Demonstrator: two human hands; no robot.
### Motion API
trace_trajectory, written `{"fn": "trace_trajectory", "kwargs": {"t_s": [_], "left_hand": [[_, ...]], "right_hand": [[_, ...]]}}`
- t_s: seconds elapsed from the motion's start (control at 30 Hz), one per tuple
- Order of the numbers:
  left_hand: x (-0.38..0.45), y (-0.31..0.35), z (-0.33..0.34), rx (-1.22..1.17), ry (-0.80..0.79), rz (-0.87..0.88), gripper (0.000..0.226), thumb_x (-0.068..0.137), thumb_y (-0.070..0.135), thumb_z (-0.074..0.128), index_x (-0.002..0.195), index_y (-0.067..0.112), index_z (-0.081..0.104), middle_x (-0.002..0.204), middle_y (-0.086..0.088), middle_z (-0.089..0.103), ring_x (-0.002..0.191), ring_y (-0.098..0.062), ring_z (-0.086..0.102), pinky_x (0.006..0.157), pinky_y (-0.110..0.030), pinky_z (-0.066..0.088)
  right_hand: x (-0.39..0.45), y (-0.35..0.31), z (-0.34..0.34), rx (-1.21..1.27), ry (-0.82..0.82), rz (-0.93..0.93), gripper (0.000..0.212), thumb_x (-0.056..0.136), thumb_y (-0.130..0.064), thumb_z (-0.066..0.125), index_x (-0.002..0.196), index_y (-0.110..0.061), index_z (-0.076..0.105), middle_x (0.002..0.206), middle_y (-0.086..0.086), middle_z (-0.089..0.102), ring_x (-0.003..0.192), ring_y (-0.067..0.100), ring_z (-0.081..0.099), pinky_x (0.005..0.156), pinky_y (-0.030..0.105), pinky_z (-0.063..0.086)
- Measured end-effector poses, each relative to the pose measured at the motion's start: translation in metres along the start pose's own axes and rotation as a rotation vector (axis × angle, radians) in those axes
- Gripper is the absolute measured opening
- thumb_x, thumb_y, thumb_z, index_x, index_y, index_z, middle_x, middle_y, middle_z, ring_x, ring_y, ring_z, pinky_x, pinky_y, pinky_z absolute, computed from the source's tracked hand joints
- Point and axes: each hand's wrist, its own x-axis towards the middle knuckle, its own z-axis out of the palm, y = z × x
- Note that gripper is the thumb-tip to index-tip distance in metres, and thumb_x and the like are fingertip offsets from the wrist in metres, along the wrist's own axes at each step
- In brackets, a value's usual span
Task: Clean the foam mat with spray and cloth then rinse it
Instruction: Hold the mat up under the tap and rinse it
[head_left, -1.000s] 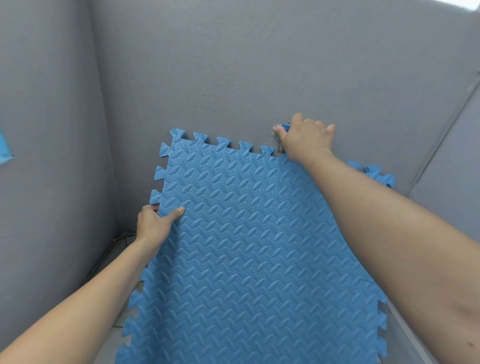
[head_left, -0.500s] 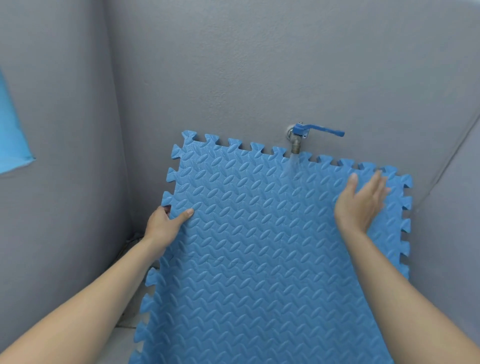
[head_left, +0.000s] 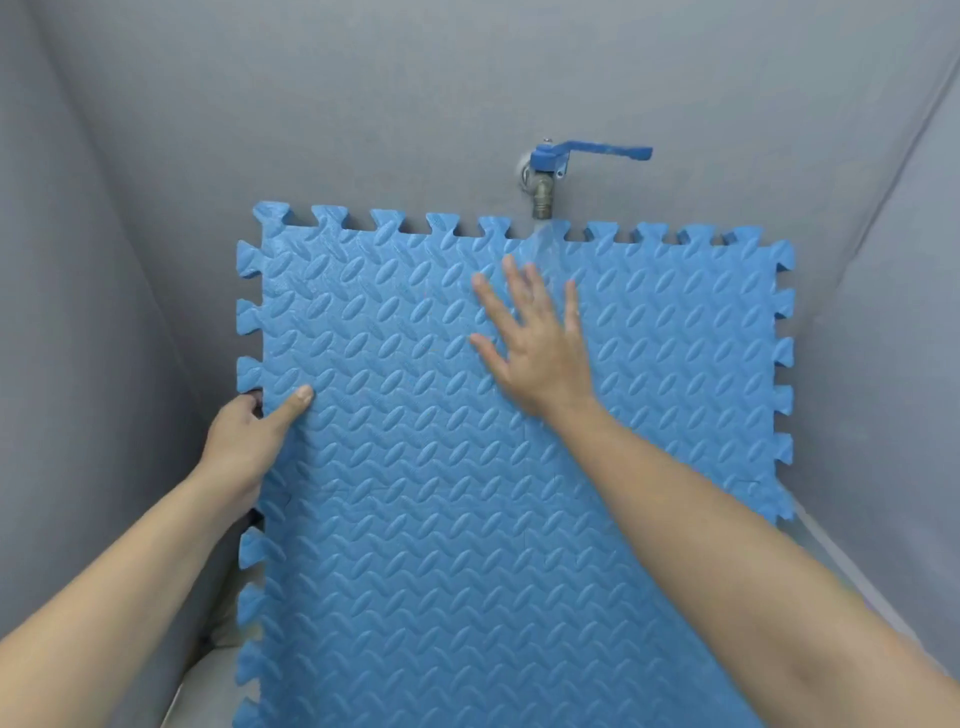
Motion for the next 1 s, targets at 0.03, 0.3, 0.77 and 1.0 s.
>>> {"fn": "trace_trajectory", "kwargs": {"t_s": [0.03, 0.3, 0.77, 1.0], "left_hand": [[-0.001, 0.0, 0.001, 0.006, 0.01, -0.004, 0.051, 0.08, 0.046, 0.071, 0.118, 0.013, 0.063, 0.113, 0.003, 0.068, 0.101, -0.018, 0.066, 0.093, -0.042, 0.051], [-0.012, 0.009, 0.006, 0.056, 0.069, -0.036, 0.046, 0.083, 0.044, 0.07, 0.115, 0.013, 0.06, 0.114, 0.006, 0.065, 0.102, -0.014, 0.063, 0.092, -0.035, 0.05], [-0.015, 0.013, 0.003, 0.093, 0.101, -0.035, 0.063, 0.076, 0.052, 0.073, 0.124, 0.014, 0.061, 0.118, 0.005, 0.066, 0.106, -0.016, 0.064, 0.096, -0.039, 0.05], [-0.014, 0.011, 0.008, 0.103, 0.112, -0.038, 0.056, 0.083, 0.047, 0.068, 0.124, 0.012, 0.058, 0.115, 0.006, 0.062, 0.105, -0.015, 0.06, 0.091, -0.03, 0.046]], "right_hand": [[-0.011, 0.034, -0.008, -0.022, -0.013, 0.136, 0.061, 0.098, -0.058, 0.025, 0.154, -0.035, 0.014, 0.164, 0.001, 0.009, 0.151, 0.022, 0.006, 0.119, 0.058, -0.001], [-0.179, 0.041, 0.012, 0.08, -0.078, 0.665, 0.066, 0.098, -0.049, 0.025, 0.155, -0.019, 0.015, 0.163, 0.01, 0.01, 0.149, 0.039, 0.006, 0.115, 0.064, 0.013], [-0.313, -0.032, 0.02, -0.025, -0.353, -0.289, 0.056, 0.098, -0.05, 0.04, 0.151, -0.035, 0.029, 0.154, -0.001, 0.039, 0.149, 0.018, 0.019, 0.112, 0.054, 0.028], [-0.346, 0.045, -0.038, 0.116, -0.416, 0.812, 0.072, 0.093, -0.069, 0.009, 0.152, -0.032, -0.004, 0.163, 0.01, 0.007, 0.149, 0.038, 0.003, 0.116, 0.062, 0.016]]}}
